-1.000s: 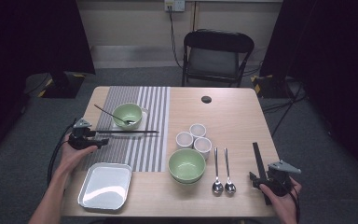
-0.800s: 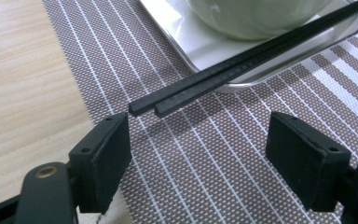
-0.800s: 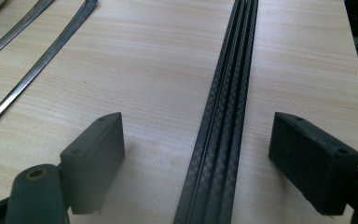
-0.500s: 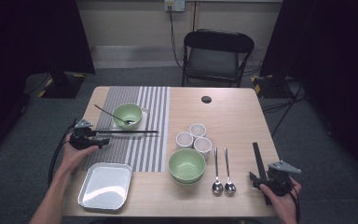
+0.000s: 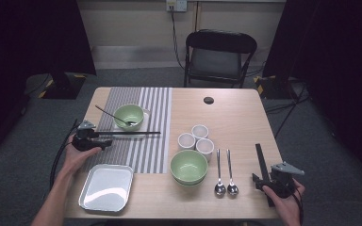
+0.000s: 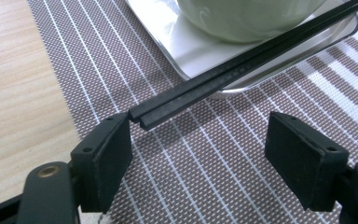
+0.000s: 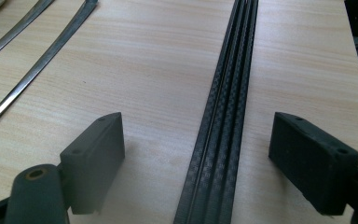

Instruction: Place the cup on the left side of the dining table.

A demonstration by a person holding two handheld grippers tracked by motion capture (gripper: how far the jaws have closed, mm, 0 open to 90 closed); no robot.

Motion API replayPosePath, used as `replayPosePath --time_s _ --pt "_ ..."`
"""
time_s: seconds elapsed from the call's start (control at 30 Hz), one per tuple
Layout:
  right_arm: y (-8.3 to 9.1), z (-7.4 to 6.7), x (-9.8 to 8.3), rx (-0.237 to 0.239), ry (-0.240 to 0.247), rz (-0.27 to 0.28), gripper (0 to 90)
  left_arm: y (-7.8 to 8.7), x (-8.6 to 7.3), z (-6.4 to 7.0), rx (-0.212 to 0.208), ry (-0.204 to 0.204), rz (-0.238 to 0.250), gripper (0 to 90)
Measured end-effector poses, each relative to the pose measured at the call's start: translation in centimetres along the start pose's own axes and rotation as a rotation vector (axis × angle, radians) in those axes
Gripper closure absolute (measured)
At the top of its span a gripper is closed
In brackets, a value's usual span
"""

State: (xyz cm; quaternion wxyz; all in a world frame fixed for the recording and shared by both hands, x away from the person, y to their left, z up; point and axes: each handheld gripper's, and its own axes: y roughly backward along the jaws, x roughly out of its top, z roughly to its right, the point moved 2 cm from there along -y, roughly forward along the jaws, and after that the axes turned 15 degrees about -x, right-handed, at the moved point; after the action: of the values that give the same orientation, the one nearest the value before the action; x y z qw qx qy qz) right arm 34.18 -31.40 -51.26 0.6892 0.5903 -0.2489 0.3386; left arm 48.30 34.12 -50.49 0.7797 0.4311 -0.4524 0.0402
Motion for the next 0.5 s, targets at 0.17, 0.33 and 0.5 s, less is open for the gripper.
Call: replayPosePath --time_s 0.17,0.33,0.5 --pt "0.00 0.00 0.00 0.000 0.000 0.000 17.5 -0.07 -0.09 -0.01 -0.014 0.010 -0.003 23.0" --pt "0.00 0.00 0.00 0.000 0.000 0.000 17.5 0.01 -0.08 -0.10 -0.003 0.009 -0.003 22.9" --pt "0.00 0.00 0.00 0.000 -0.001 0.000 17.5 0.65 0.03 0.15 -0.001 0.005 -0.006 22.8"
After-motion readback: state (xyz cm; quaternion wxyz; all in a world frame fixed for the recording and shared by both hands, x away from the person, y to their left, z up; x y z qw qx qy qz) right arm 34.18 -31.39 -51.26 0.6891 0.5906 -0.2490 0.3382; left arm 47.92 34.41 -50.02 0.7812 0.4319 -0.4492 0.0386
